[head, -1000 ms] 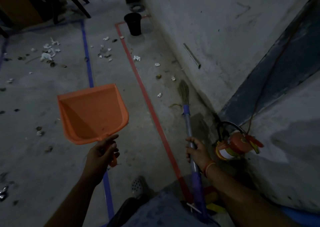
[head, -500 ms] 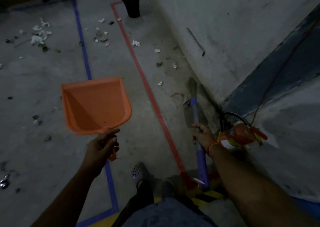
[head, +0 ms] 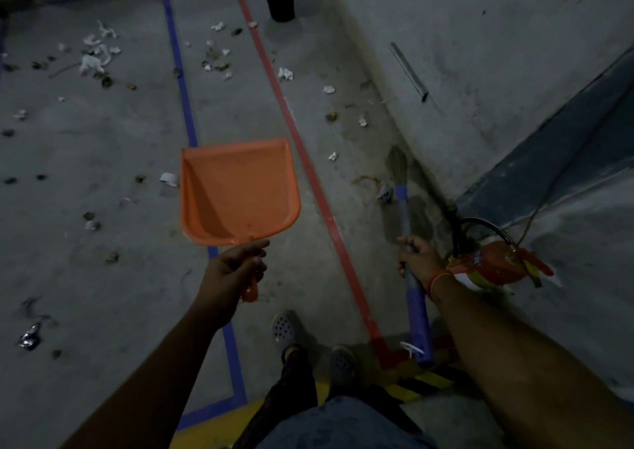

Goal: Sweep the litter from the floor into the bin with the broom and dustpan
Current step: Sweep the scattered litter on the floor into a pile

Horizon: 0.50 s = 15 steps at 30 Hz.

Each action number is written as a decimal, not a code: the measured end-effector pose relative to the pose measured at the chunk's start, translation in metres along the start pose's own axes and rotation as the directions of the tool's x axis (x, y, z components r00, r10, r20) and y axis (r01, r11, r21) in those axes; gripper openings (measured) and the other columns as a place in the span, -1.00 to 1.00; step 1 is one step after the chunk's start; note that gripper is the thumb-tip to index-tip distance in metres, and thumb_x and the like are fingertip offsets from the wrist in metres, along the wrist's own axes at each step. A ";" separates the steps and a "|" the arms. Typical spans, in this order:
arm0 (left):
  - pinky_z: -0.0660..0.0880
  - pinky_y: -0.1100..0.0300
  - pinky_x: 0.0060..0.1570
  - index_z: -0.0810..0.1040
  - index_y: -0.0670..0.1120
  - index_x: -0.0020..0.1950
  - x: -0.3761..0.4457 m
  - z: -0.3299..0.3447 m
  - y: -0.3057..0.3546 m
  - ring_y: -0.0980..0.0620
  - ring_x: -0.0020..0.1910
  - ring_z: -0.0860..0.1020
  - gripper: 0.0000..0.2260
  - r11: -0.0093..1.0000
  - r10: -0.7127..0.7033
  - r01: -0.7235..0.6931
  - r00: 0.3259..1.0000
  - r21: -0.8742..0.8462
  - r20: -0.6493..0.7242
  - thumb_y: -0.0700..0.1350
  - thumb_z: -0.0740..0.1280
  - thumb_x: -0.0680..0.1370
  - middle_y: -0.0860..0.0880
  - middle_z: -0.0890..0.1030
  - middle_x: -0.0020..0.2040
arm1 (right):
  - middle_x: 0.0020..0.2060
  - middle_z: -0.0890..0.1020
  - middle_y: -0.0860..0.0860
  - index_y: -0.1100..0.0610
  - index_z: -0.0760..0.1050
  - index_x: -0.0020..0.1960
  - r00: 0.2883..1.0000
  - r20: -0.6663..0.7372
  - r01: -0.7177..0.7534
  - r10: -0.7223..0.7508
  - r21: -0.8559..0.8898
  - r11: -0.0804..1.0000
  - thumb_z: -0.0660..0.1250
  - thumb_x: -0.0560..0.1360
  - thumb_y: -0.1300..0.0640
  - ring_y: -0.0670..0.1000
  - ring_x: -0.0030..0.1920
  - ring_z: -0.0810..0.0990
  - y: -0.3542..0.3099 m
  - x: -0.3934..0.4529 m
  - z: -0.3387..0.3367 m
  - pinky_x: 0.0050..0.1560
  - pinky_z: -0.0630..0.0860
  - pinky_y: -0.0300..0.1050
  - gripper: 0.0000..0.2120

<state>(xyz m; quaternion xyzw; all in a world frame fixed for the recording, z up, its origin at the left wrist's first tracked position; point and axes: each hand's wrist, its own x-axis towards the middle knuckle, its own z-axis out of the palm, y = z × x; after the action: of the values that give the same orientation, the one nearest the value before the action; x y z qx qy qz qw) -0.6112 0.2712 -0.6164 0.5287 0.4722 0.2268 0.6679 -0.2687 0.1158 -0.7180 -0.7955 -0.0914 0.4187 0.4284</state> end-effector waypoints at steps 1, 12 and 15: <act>0.55 0.15 -0.12 0.65 -0.13 0.21 0.001 0.001 0.001 0.02 -0.15 0.60 -0.72 0.999 -0.016 0.016 1.000 -0.033 -0.005 -0.37 0.25 0.61 -0.08 0.64 -0.04 | -0.35 0.49 0.17 0.27 0.48 0.15 1.000 0.002 -0.001 0.001 -0.005 1.000 0.18 0.51 0.50 0.08 -0.45 0.42 0.001 -0.001 0.000 -0.56 0.45 -0.21 -0.71; 0.49 0.23 -0.28 0.59 -0.15 0.26 0.004 0.008 0.008 0.00 -0.24 0.57 -0.68 0.989 -0.012 0.015 1.000 -0.145 0.027 -0.40 0.17 0.64 -0.14 0.56 0.01 | -0.35 0.48 0.15 0.23 0.48 0.17 1.000 0.010 -0.027 0.027 -0.007 1.000 0.17 0.52 0.48 0.05 -0.43 0.45 0.006 -0.004 0.006 -0.55 0.47 -0.25 -0.69; 0.42 0.23 -0.33 0.57 -0.16 0.30 0.003 0.006 0.007 0.01 -0.26 0.50 -0.68 0.990 0.007 -0.002 0.999 -0.138 0.037 -0.38 0.17 0.64 -0.16 0.57 0.05 | -0.37 0.47 0.14 0.25 0.49 0.17 0.999 -0.009 -0.037 0.037 0.001 0.999 0.17 0.51 0.49 0.05 -0.45 0.44 0.009 -0.002 0.006 -0.56 0.47 -0.25 -0.69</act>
<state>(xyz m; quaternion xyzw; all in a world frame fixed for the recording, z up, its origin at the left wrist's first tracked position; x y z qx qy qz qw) -0.6029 0.2731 -0.6114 0.4866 0.4416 0.2505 0.7110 -0.2764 0.1128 -0.7254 -0.7988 -0.0745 0.4229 0.4214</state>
